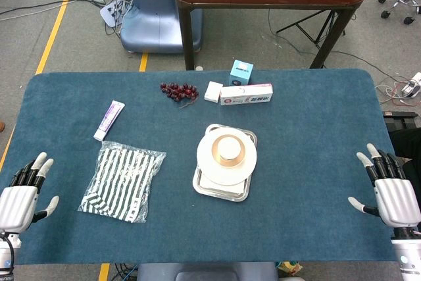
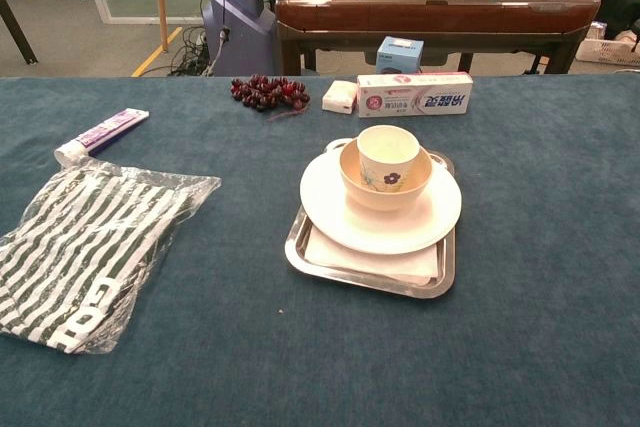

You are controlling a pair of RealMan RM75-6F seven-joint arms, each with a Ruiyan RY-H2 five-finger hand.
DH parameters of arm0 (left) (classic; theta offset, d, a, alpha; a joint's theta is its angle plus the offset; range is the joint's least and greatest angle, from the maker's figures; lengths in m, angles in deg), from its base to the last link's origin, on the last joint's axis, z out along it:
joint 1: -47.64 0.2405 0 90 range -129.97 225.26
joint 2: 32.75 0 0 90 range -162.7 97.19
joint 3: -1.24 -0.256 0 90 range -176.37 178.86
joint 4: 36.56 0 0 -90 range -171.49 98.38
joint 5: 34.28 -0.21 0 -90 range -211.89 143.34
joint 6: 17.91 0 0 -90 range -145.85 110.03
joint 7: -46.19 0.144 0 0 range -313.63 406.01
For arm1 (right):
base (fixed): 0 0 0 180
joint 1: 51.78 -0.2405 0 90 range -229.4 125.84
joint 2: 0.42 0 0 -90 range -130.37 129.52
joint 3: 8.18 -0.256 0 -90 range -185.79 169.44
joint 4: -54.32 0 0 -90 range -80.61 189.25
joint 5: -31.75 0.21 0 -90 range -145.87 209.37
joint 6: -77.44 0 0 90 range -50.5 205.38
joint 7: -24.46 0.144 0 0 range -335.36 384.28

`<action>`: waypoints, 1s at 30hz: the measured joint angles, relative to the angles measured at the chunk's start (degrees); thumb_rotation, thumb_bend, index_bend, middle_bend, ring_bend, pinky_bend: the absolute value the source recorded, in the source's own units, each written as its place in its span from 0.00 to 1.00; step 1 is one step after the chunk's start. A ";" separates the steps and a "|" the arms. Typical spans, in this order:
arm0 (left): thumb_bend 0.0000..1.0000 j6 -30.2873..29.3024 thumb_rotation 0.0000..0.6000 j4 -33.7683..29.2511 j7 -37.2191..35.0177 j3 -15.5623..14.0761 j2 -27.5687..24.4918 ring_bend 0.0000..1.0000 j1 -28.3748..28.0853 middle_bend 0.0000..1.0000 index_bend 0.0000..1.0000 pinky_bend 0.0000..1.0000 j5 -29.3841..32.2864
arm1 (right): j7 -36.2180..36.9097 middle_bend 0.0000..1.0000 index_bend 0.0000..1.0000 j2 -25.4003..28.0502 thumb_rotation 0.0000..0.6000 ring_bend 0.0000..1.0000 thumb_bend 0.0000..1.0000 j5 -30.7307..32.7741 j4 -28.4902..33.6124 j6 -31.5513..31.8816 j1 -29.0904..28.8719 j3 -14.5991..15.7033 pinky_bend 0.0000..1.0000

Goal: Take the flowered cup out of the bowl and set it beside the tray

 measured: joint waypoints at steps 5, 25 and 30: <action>0.31 -0.08 1.00 -1.53 1.52 0.09 -0.26 0.00 0.05 0.00 0.00 0.12 0.39 | 0.45 0.00 0.00 0.01 1.00 0.00 0.03 -0.02 -0.97 -1.43 -0.98 -0.40 0.00; 0.31 4.34 1.00 4.07 -5.89 0.31 1.90 0.00 -0.18 0.00 0.00 0.12 4.02 | -0.37 0.00 0.00 4.09 1.00 0.00 0.03 9.08 4.70 -22.15 -14.23 -5.93 0.00; 0.30 7.16 1.00 7.23 -8.45 0.72 3.06 0.00 -1.35 0.00 0.00 0.12 5.49 | -3.35 0.00 0.00 5.17 1.00 0.00 0.03 17.10 6.21 -31.51 -21.53 -8.58 0.00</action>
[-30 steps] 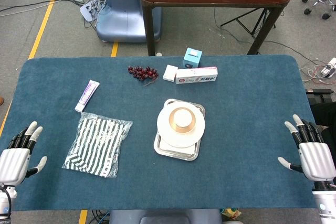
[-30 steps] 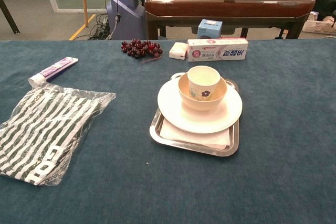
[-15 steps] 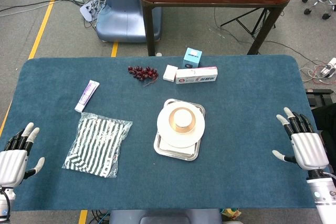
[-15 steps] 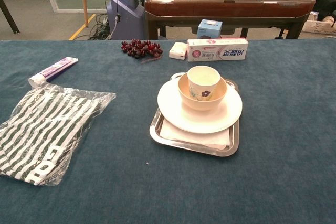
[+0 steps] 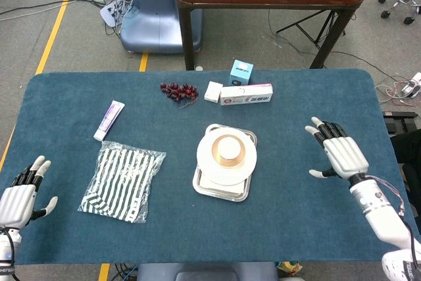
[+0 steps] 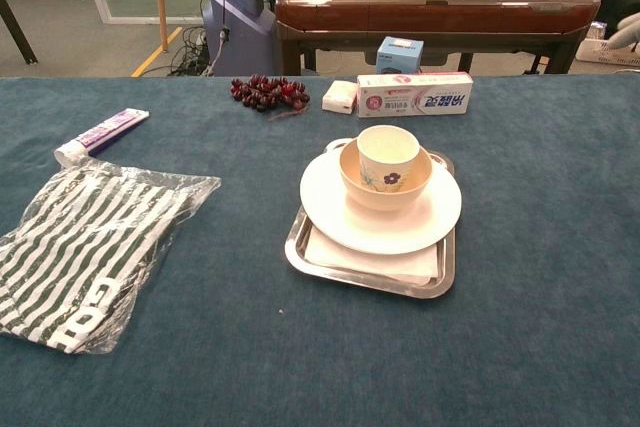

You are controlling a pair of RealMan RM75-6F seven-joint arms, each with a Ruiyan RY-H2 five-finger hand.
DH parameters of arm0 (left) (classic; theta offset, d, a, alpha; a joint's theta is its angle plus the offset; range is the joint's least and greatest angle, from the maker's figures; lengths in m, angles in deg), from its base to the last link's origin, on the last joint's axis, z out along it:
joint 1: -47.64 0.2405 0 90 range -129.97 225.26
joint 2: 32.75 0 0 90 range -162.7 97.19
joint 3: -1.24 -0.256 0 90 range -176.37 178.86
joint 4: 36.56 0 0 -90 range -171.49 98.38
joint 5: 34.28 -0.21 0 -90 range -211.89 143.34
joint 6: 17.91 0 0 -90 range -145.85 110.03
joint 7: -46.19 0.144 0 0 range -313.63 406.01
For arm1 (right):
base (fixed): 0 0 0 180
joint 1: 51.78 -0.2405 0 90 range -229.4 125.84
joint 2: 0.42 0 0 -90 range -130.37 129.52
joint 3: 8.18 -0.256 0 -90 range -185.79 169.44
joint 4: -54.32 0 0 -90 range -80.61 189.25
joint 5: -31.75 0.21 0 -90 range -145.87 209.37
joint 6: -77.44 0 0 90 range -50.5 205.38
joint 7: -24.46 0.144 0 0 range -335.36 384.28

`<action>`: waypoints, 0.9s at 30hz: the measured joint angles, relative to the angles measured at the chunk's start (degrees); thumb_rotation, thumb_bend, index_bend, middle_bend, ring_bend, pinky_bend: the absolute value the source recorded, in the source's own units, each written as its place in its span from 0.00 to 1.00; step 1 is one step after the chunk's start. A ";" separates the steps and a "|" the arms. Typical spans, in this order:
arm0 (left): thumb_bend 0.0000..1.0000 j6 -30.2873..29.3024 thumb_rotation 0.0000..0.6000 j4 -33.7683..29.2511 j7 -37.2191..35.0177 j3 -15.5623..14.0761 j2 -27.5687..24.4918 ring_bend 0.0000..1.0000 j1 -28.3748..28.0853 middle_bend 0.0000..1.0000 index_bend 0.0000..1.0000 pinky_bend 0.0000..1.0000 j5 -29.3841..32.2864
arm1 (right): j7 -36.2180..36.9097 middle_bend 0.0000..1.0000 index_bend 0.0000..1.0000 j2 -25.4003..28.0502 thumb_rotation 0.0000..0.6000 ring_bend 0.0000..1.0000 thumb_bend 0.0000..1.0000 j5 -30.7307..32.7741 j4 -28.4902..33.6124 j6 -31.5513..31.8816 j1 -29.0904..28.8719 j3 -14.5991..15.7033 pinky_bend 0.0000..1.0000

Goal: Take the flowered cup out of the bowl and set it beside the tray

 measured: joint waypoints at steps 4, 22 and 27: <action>0.30 0.49 1.00 1.12 -0.30 0.29 0.43 0.00 -0.07 0.00 0.00 0.12 1.27 | -2.72 0.00 0.00 0.29 1.00 0.00 0.03 8.10 -0.11 -6.71 -6.52 -1.73 0.00; 0.31 1.06 1.00 -2.52 8.02 2.56 0.79 0.00 0.26 0.00 0.00 0.12 9.18 | 1.08 0.00 0.00 -1.82 1.00 0.00 0.03 13.55 -11.55 -27.19 -21.44 -2.72 0.00; 0.31 2.02 1.00 -2.51 9.04 3.08 1.26 0.00 -0.04 0.00 0.00 0.12 11.18 | 5.44 0.00 0.00 -4.96 1.00 0.00 0.03 9.64 -16.60 -33.37 -25.32 -3.46 0.00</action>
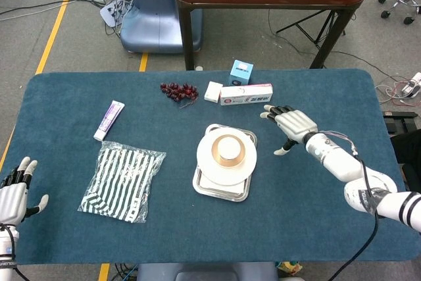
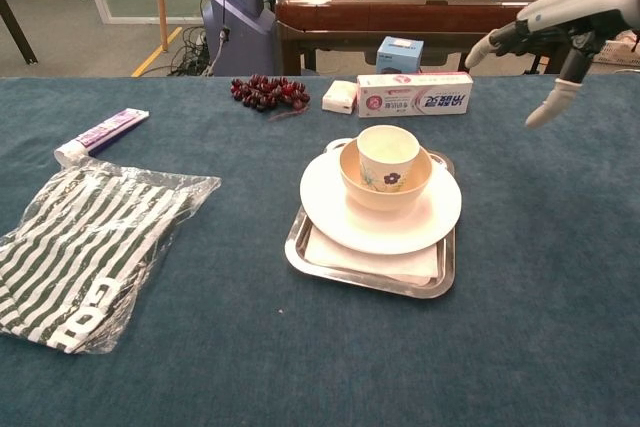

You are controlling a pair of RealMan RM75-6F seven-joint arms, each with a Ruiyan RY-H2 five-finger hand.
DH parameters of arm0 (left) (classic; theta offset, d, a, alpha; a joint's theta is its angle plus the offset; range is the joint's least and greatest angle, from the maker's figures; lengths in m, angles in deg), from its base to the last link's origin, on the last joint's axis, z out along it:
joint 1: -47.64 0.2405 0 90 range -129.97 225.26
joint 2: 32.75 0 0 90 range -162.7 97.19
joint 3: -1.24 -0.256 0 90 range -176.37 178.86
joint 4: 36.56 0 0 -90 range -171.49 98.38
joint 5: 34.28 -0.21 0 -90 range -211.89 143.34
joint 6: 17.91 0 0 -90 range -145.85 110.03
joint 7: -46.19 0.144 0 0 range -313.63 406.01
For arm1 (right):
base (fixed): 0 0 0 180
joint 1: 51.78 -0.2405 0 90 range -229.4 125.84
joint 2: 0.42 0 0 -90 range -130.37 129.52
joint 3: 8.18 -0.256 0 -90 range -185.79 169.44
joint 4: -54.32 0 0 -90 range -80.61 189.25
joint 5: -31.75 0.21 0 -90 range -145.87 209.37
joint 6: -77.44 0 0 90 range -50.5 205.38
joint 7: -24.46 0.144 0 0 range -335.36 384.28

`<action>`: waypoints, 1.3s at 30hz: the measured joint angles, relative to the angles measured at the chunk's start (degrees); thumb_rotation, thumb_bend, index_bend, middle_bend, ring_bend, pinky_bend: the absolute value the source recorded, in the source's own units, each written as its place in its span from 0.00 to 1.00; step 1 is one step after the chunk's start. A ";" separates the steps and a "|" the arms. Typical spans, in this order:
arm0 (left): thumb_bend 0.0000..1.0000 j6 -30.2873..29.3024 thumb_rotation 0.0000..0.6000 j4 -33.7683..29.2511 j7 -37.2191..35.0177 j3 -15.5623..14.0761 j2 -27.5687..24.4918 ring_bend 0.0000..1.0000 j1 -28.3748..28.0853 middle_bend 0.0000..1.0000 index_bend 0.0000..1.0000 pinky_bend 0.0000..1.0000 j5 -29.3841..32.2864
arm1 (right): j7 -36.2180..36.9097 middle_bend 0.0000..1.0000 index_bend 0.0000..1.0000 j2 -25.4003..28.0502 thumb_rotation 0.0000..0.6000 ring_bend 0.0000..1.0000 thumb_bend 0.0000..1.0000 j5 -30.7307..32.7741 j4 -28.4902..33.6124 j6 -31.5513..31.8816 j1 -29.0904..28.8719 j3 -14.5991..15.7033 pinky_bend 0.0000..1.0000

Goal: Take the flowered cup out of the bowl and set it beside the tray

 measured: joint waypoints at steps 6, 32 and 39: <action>0.30 0.49 1.00 1.07 -0.30 0.49 0.39 0.00 -0.07 0.00 0.00 0.12 1.20 | 3.35 0.00 0.00 -3.00 1.00 0.00 0.03 -3.77 -2.90 -3.27 -3.80 -0.86 0.00; 0.30 0.37 1.00 1.76 -2.38 0.43 0.13 0.00 0.39 0.00 0.00 0.12 0.73 | 4.45 0.00 0.00 -9.93 1.00 0.00 0.03 -4.13 -6.97 -3.74 -13.36 5.84 0.00; 0.30 -0.30 1.00 1.67 -3.11 0.26 -0.11 0.00 0.90 0.00 0.00 0.12 0.32 | 4.89 0.00 0.00 -12.08 1.00 0.00 0.03 -3.53 -8.81 -3.78 -15.03 6.98 0.00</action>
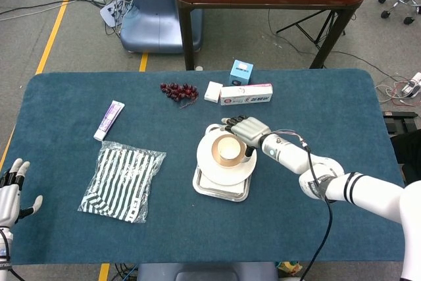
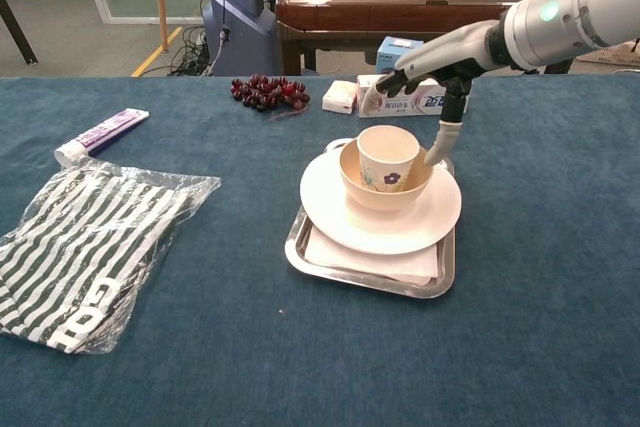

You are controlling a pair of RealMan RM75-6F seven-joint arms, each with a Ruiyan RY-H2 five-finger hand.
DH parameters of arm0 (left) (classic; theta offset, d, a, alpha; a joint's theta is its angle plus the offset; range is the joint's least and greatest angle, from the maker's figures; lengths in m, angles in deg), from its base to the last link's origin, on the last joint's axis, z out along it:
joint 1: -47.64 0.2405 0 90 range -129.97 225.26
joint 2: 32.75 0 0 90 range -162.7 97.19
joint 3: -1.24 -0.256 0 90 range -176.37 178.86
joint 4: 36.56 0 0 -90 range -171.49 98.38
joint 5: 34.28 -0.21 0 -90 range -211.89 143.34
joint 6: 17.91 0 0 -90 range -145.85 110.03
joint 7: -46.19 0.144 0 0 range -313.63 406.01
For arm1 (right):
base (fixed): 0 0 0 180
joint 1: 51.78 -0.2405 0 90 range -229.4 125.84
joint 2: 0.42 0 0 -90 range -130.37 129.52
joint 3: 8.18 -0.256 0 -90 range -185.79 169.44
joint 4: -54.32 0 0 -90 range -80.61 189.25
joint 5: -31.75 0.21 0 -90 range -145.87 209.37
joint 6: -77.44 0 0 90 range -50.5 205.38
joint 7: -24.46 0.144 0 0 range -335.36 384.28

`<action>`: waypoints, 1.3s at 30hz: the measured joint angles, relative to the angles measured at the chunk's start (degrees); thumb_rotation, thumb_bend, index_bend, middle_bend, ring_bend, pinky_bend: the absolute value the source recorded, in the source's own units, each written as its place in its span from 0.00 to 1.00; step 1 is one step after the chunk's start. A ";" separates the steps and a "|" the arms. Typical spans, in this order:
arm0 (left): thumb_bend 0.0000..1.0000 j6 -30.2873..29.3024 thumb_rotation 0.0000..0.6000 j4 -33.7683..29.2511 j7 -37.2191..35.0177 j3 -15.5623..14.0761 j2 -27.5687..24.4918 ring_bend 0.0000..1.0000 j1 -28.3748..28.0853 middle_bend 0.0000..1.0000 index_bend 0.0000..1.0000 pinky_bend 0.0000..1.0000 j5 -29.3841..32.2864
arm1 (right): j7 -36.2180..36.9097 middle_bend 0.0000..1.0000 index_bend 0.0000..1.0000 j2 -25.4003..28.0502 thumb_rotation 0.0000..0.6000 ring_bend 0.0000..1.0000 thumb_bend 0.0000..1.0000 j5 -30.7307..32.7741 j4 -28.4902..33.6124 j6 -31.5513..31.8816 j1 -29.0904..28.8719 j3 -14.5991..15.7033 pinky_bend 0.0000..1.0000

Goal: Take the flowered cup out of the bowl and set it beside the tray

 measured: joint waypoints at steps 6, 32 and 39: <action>0.30 0.14 1.00 0.52 -1.38 -0.14 0.00 0.00 0.29 0.00 0.00 0.12 -0.20 | 0.16 0.00 0.03 -1.53 1.00 0.00 0.03 0.41 -1.39 0.32 -1.19 0.76 0.00; 0.30 -0.40 1.00 4.11 -6.86 -0.63 0.20 0.00 2.06 0.00 0.00 0.12 -1.82 | -2.25 0.00 0.28 -4.60 1.00 0.00 0.09 3.37 -3.04 4.81 -2.98 4.26 0.00; 0.30 -0.64 1.00 4.04 -6.90 -0.69 0.08 0.00 2.20 0.00 0.00 0.12 -2.30 | -2.70 0.03 0.35 -5.49 1.00 0.00 0.13 3.72 -3.91 5.43 -3.04 4.56 0.00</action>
